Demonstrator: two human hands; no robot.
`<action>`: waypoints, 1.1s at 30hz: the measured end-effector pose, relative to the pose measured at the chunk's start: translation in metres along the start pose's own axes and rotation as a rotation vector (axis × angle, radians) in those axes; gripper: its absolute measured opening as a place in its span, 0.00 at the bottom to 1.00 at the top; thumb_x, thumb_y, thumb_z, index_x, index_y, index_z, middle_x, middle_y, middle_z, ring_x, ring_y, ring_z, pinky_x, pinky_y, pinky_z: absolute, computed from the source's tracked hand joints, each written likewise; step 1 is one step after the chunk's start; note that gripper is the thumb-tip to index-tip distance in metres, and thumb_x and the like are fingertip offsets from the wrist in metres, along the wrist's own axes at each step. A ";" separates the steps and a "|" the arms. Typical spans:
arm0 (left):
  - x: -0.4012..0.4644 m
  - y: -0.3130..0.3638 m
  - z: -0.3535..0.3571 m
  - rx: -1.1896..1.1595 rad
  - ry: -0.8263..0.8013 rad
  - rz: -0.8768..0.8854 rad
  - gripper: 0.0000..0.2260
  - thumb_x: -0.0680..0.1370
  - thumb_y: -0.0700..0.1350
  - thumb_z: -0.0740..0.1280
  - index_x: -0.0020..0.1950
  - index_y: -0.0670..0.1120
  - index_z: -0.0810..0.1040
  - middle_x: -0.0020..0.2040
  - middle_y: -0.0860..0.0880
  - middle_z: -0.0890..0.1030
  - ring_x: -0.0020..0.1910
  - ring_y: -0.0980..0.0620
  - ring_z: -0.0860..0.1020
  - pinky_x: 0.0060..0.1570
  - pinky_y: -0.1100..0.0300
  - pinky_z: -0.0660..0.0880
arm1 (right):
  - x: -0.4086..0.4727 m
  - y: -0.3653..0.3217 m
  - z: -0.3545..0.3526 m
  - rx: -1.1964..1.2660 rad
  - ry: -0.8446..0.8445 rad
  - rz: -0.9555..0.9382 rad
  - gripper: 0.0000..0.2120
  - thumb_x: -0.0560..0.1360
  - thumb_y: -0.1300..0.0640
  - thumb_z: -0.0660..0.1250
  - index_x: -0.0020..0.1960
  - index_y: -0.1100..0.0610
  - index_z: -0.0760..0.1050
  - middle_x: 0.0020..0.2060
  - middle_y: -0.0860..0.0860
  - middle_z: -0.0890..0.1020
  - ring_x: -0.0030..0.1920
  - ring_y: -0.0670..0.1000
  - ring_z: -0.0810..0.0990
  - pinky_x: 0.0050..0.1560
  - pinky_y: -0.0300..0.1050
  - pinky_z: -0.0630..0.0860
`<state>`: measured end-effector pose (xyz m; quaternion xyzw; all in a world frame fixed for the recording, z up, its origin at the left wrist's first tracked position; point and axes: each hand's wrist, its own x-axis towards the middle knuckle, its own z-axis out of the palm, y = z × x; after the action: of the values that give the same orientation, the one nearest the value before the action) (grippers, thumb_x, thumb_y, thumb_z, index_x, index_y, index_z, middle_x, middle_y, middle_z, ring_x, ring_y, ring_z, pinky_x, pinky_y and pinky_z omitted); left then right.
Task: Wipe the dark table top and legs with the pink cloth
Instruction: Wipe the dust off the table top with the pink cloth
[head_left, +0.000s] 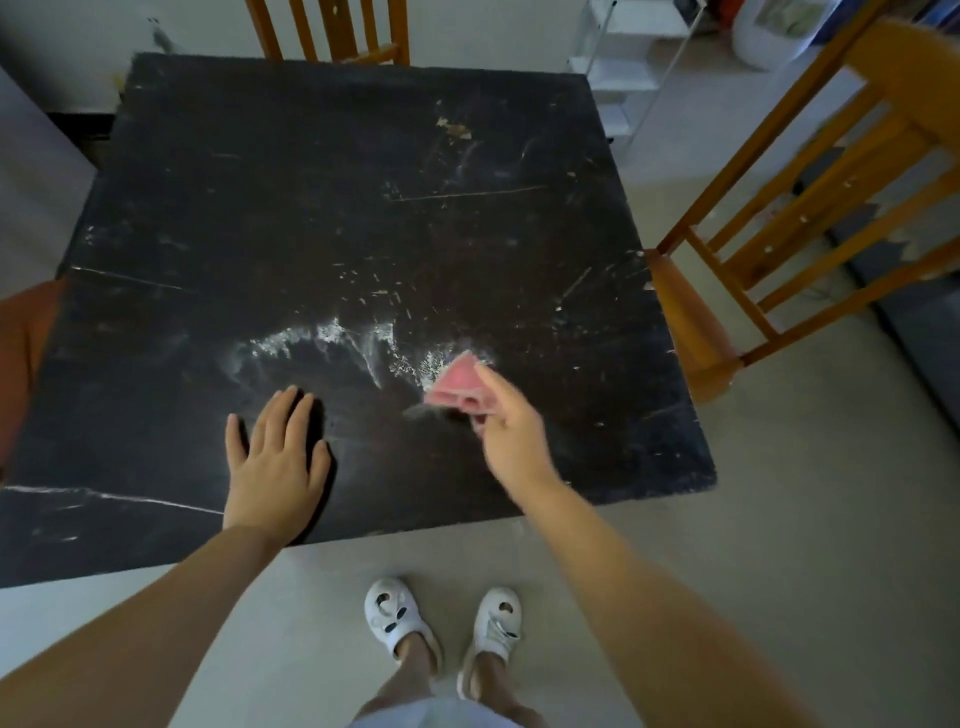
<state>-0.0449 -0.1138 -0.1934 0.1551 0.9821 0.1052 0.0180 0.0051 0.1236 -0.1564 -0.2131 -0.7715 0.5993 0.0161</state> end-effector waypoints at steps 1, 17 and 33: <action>0.000 0.000 0.000 0.004 0.007 -0.006 0.27 0.76 0.54 0.45 0.71 0.43 0.63 0.72 0.43 0.64 0.72 0.47 0.58 0.70 0.41 0.44 | 0.007 -0.003 -0.018 0.059 0.042 0.066 0.28 0.75 0.75 0.55 0.71 0.55 0.66 0.58 0.49 0.78 0.57 0.48 0.77 0.48 0.34 0.75; -0.023 -0.007 -0.001 -0.063 0.043 -0.230 0.21 0.79 0.44 0.58 0.71 0.42 0.63 0.72 0.42 0.64 0.72 0.46 0.59 0.71 0.43 0.43 | -0.034 -0.006 0.014 -0.179 -0.146 0.034 0.31 0.74 0.76 0.55 0.73 0.56 0.61 0.67 0.50 0.71 0.69 0.48 0.69 0.70 0.41 0.65; -0.018 -0.050 -0.006 0.044 0.025 -0.151 0.25 0.77 0.52 0.47 0.68 0.42 0.68 0.68 0.42 0.69 0.68 0.45 0.64 0.67 0.37 0.50 | -0.031 0.037 0.022 -0.580 -0.233 -0.264 0.18 0.78 0.48 0.56 0.67 0.38 0.70 0.73 0.47 0.64 0.75 0.47 0.56 0.75 0.52 0.53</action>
<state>-0.0432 -0.1670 -0.1979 0.0799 0.9932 0.0838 0.0100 0.0384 0.0997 -0.1904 -0.0372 -0.9275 0.3678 -0.0559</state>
